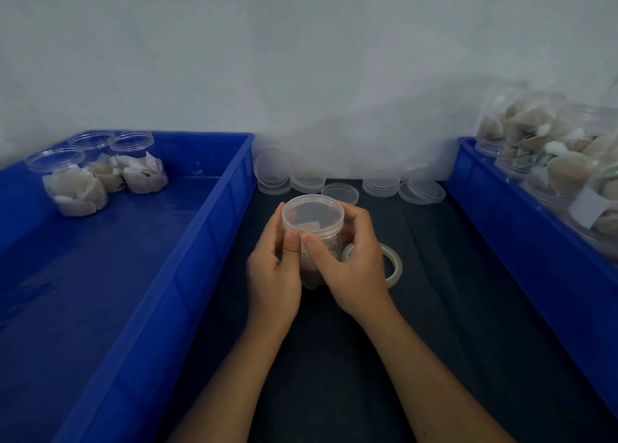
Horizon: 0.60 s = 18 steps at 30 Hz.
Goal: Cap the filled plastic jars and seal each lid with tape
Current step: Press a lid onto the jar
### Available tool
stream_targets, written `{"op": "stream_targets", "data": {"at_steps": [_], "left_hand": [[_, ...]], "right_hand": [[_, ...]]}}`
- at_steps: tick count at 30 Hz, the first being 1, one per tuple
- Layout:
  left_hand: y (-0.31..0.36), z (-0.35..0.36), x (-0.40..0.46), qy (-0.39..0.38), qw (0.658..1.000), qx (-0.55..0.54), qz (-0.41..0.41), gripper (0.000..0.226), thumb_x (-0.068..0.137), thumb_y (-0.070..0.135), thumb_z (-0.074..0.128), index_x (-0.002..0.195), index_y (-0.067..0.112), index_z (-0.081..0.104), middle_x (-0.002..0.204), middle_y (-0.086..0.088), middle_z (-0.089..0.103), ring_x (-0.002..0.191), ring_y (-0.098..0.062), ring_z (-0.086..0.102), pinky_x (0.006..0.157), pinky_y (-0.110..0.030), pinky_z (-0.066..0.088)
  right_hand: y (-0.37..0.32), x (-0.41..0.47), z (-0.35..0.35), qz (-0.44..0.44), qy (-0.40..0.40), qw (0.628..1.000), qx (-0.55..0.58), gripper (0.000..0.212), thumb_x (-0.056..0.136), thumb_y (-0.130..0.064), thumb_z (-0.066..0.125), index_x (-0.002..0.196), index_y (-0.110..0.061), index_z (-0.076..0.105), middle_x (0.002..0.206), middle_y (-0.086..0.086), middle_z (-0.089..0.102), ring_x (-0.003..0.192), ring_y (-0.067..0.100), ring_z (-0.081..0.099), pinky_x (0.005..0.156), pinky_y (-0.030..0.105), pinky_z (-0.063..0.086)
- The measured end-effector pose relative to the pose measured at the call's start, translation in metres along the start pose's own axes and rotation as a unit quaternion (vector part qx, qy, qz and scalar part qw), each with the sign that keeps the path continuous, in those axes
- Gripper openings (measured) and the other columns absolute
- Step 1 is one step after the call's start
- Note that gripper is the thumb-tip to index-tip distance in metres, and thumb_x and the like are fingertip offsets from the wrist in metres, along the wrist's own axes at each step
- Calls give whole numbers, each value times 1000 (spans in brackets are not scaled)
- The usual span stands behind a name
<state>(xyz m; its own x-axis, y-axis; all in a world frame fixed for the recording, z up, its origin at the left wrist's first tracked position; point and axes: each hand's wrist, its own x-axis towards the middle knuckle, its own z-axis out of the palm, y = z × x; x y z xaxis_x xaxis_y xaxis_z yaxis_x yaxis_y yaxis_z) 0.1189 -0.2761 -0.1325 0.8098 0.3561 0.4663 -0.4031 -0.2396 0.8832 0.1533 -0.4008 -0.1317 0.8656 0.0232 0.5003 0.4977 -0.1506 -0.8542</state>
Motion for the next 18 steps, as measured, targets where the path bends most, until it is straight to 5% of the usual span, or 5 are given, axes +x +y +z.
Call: {"op": "stream_targets", "data": {"at_steps": [6,11,16,18], "left_hand": [[-2,0,-1,-4,999,-18,-27,65,102,50,48,163,26,41,148,13,61,137,-3,57,114,-38,49],[-1,-2,2,-30,994,-89,-49,66,95,49,65,154,23,50,135,16,68,126,-4,65,103,-28,56],[1,-7,7,-31,996,-83,-30,52,89,58,65,129,25,64,124,8,71,115,-12,68,90,-23,57],[1,-7,7,-30,995,-91,-34,49,89,59,66,127,27,61,123,10,70,116,-11,68,90,-24,57]], "right_hand": [[3,-1,-1,6,-7,1000,-7,68,79,-68,79,137,-48,51,135,-16,62,122,9,62,97,37,57],[6,3,-10,25,-57,998,11,91,78,-66,80,156,-40,41,149,-13,55,134,4,56,105,28,51],[2,6,-15,4,-76,995,65,77,88,-51,78,154,-27,46,142,-16,63,134,5,58,106,21,49],[1,6,-16,3,-89,992,88,71,93,-44,73,154,-23,45,143,-13,64,136,9,58,110,28,49]]}}
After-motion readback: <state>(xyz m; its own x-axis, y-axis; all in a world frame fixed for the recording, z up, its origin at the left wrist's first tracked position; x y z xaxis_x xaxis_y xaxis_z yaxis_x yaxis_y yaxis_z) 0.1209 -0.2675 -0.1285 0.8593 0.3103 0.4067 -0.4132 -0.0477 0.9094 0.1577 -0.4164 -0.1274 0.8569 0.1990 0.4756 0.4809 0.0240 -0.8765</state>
